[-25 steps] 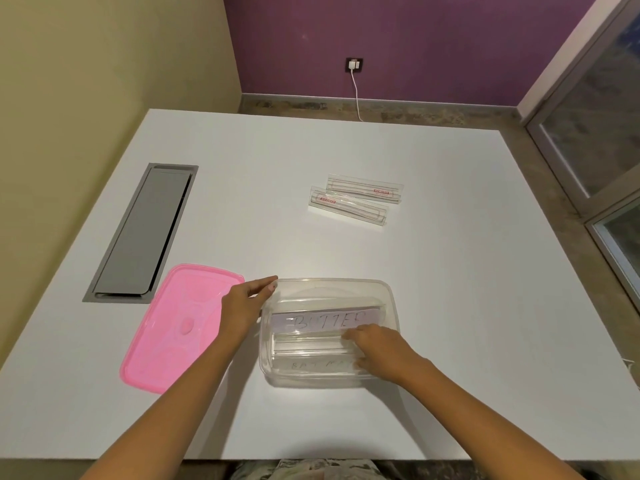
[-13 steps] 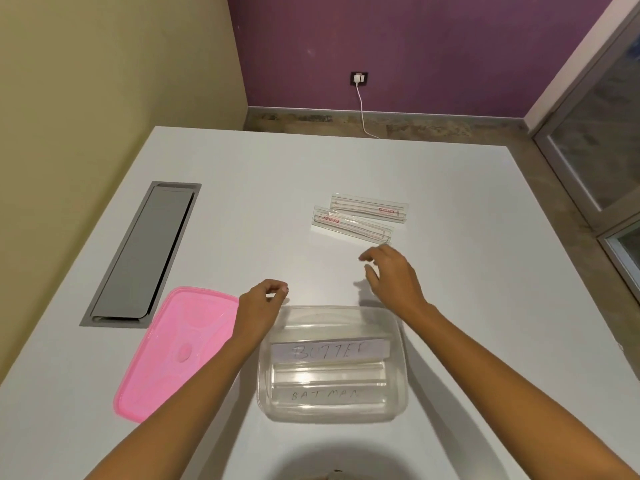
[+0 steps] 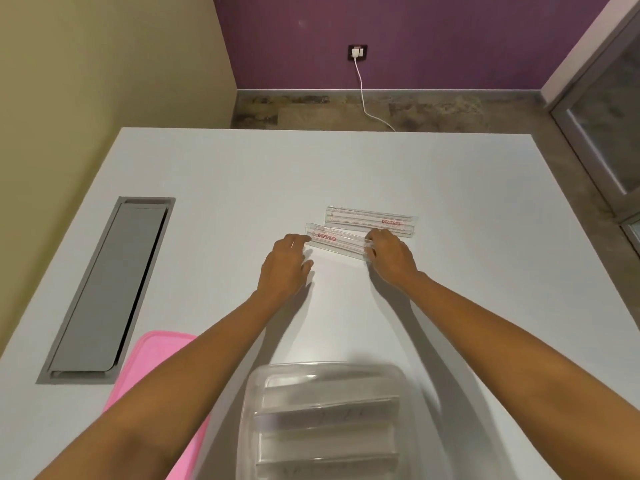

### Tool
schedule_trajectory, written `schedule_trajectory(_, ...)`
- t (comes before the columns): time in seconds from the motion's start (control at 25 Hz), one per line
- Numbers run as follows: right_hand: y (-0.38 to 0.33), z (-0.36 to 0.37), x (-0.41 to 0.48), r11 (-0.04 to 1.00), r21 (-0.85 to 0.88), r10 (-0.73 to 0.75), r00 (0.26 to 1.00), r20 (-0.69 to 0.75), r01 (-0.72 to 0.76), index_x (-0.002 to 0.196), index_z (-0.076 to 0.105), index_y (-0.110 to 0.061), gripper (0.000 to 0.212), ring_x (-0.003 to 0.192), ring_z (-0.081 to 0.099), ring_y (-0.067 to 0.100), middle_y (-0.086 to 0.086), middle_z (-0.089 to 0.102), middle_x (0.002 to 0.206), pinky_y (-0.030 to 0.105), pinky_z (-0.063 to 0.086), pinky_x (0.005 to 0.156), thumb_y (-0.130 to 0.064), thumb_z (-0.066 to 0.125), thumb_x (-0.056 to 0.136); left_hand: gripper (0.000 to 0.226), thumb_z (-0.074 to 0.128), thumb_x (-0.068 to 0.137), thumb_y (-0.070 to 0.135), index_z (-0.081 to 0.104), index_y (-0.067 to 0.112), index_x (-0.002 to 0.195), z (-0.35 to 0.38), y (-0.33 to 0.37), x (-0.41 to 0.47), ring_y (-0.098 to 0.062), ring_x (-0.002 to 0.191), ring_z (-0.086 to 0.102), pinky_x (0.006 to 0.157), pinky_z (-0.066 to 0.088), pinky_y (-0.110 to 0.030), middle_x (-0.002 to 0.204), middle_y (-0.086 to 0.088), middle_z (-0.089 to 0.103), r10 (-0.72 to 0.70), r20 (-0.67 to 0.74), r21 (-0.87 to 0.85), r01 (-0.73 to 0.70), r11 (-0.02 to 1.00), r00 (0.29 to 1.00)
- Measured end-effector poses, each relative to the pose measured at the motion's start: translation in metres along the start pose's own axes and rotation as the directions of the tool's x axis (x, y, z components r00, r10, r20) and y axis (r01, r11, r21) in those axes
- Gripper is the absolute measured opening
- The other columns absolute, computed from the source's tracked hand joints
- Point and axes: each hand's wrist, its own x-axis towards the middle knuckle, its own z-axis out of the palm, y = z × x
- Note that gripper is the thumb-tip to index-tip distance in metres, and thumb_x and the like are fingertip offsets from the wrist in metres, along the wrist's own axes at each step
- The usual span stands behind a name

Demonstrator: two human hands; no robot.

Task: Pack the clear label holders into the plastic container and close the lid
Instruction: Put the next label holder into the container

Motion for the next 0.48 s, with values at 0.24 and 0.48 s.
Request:
schedule_trajectory(0.24,0.012,0.008,0.004,0.995,0.096,0.039,0.999,0.012,-0.04,0.085,0.05,-0.018,0.027,0.084,0.057,0.024,0.0,0.069,0.1,0.033,0.042,0.072,0.007,0.044,0.079,0.071,0.067,0.078,0.008,0.036,0.017,0.141,0.014,0.003,0.024,-0.032,0.137,0.033,0.111,0.028,-0.045,0.149,-0.012,0.036,0.257,-0.022,0.217,-0.246,0.945,0.966)
schedule_trajectory(0.48,0.008,-0.016,-0.004,0.917,0.351,0.071,0.943,0.325,-0.19,0.089,0.063,-0.02,0.051,0.084,0.057,0.019,-0.006,0.064,0.089,0.032,0.037,0.071,-0.066,0.04,0.087,0.085,0.08,0.066,0.017,0.037,0.025,0.139,0.01,0.001,0.03,-0.029,0.133,0.04,0.114,0.016,-0.055,0.145,-0.005,0.043,0.346,0.07,0.413,-0.343,0.844,0.936)
